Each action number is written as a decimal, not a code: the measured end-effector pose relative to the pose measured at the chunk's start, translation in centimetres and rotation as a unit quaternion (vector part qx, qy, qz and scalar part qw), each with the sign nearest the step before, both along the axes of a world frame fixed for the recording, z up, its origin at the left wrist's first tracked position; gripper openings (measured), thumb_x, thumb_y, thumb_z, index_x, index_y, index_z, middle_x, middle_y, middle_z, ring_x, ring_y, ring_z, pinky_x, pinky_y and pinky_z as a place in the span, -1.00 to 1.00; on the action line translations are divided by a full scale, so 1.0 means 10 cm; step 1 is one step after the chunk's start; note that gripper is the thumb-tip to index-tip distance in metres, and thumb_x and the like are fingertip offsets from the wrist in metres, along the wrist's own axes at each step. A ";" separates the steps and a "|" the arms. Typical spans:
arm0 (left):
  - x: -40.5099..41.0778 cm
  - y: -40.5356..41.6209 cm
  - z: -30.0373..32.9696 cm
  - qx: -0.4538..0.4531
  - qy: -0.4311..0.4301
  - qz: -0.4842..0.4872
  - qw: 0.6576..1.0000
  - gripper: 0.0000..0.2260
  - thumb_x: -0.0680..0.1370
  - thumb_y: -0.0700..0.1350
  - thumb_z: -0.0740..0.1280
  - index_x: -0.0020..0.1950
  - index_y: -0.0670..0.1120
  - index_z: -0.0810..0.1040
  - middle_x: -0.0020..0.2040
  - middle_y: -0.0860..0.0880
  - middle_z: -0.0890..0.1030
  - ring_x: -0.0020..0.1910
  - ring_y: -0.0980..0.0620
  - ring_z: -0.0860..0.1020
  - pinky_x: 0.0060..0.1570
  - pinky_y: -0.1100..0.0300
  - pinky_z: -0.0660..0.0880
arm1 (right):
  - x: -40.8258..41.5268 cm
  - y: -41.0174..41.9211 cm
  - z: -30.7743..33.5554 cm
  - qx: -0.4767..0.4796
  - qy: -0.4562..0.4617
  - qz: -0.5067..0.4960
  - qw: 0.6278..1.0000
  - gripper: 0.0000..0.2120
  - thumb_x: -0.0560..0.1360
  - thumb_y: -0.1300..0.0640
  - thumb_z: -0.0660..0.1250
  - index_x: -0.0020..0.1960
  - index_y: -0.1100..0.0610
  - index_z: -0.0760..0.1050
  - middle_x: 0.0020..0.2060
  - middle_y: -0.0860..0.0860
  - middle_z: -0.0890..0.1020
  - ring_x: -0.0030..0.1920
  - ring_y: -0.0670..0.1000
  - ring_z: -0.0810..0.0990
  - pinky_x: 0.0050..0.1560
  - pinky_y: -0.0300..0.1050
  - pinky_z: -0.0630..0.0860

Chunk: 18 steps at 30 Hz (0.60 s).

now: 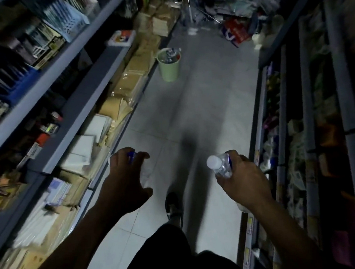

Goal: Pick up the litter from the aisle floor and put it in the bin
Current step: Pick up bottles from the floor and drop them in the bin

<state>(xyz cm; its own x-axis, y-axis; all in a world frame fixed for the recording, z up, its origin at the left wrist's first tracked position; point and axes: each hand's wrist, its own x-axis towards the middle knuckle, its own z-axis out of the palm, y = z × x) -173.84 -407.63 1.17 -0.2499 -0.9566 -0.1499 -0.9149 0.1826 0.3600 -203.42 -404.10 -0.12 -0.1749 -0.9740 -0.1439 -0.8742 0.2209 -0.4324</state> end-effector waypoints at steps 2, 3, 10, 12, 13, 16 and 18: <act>-0.03 -0.36 -0.01 0.000 0.004 -0.003 1.000 -0.16 0.25 0.12 0.61 0.46 0.09 0.32 0.45 -0.06 0.15 0.47 -0.18 0.12 0.13 -0.06 0.51 | -0.02 -0.27 0.02 0.002 -0.002 -0.004 1.000 -0.62 0.43 -0.10 0.45 0.15 0.01 0.42 -0.05 0.04 0.63 -0.05 0.13 0.63 -0.12 -0.02 0.56; -0.04 -0.54 -0.01 0.000 0.009 -0.005 1.000 -0.16 0.25 0.12 0.60 0.45 0.10 0.32 0.45 -0.06 0.14 0.47 -0.18 0.10 0.12 -0.07 0.54 | -0.04 -0.39 0.02 0.007 0.001 -0.009 1.000 -0.62 0.43 -0.10 0.45 0.14 0.00 0.42 -0.06 0.03 0.63 -0.06 0.12 0.63 -0.13 -0.03 0.56; -0.34 -1.72 -0.04 -0.025 0.027 -0.071 0.997 -0.18 0.23 0.13 0.60 0.42 0.09 0.34 0.43 -0.08 0.20 0.45 -0.19 0.15 -0.07 0.06 0.53 | -0.25 -1.02 -0.02 0.046 -0.007 -0.070 0.996 -0.65 0.41 -0.07 0.45 0.11 -0.04 0.41 -0.05 -0.02 0.63 -0.04 0.09 0.63 -0.07 0.01 0.57; -0.49 -2.02 -0.04 -0.029 0.030 -0.085 0.995 -0.18 0.21 0.11 0.61 0.41 0.09 0.35 0.43 -0.08 0.21 0.44 -0.19 0.17 -0.11 0.07 0.54 | -0.36 -1.15 -0.02 0.060 -0.010 -0.085 0.994 -0.63 0.42 -0.10 0.44 0.14 -0.03 0.40 -0.03 -0.01 0.63 -0.04 0.08 0.63 -0.05 0.03 0.58; -0.57 -2.17 -0.03 -0.030 0.031 -0.091 0.995 -0.17 0.21 0.11 0.61 0.41 0.09 0.35 0.43 -0.07 0.21 0.44 -0.18 0.17 -0.12 0.06 0.56 | -0.41 -1.20 -0.03 0.065 -0.011 -0.094 0.993 -0.62 0.43 -0.11 0.42 0.16 -0.03 0.40 -0.02 -0.01 0.62 -0.05 0.08 0.62 -0.06 0.02 0.58; -0.86 -2.61 -0.03 -0.033 0.021 -0.113 0.993 -0.16 0.20 0.11 0.62 0.41 0.10 0.34 0.44 -0.07 0.20 0.45 -0.19 0.16 -0.12 0.02 0.60 | -0.59 -1.36 -0.08 0.068 -0.025 -0.129 0.989 -0.59 0.45 -0.13 0.43 0.21 -0.04 0.41 0.00 -0.01 0.63 -0.08 0.05 0.61 -0.12 -0.09 0.51; -1.08 -2.90 -0.04 -0.035 0.011 -0.126 0.991 -0.16 0.21 0.11 0.63 0.41 0.10 0.35 0.44 -0.08 0.19 0.45 -0.19 0.15 -0.07 0.00 0.58 | -0.75 -1.51 -0.14 0.068 -0.034 -0.140 0.987 -0.59 0.46 -0.13 0.43 0.22 -0.02 0.42 0.01 0.00 0.63 -0.07 0.06 0.61 -0.14 -0.12 0.46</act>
